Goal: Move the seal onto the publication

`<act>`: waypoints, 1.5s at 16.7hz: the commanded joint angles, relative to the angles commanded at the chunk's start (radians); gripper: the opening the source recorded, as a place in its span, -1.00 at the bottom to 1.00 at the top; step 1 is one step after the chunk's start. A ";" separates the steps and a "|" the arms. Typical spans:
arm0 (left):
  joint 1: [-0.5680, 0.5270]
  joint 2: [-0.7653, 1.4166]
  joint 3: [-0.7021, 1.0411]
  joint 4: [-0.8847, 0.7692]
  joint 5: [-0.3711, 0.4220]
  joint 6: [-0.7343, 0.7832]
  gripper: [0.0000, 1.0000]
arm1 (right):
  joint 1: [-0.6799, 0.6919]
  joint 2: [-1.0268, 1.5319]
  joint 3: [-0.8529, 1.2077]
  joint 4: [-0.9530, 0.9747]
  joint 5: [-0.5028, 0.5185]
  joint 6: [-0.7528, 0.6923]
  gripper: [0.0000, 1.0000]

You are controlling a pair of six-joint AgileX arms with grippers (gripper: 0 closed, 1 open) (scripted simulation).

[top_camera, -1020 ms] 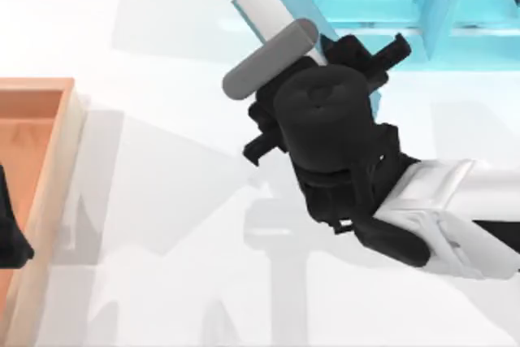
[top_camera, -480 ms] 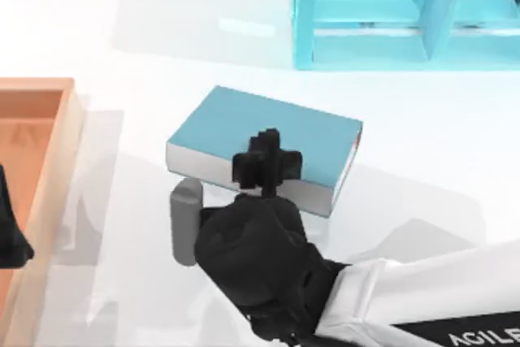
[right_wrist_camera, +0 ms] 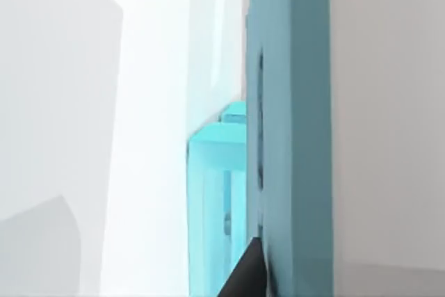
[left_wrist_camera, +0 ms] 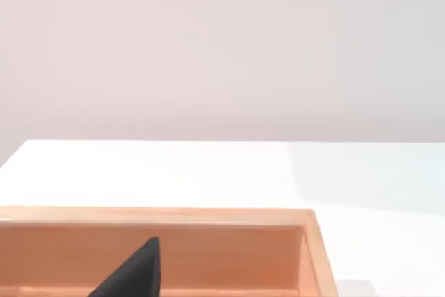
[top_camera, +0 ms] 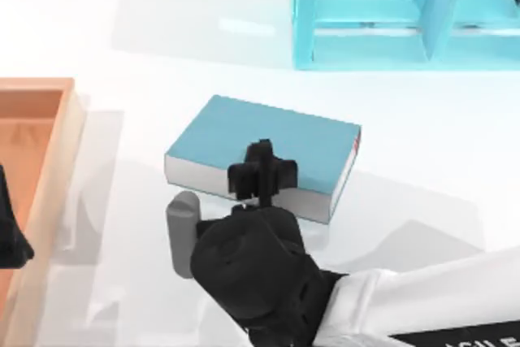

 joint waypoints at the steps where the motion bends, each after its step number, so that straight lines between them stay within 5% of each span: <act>1: 0.000 0.000 0.000 0.000 0.000 0.000 1.00 | 0.006 -0.003 -0.002 -0.004 0.005 0.001 -1.00; 17: 0.000 0.000 0.000 0.000 0.000 0.000 1.00 | 0.006 0.095 -0.033 0.117 0.008 0.007 -1.00; 25: 0.000 0.000 0.000 0.000 0.000 0.000 1.00 | 0.006 0.095 -0.033 0.117 0.008 0.007 0.21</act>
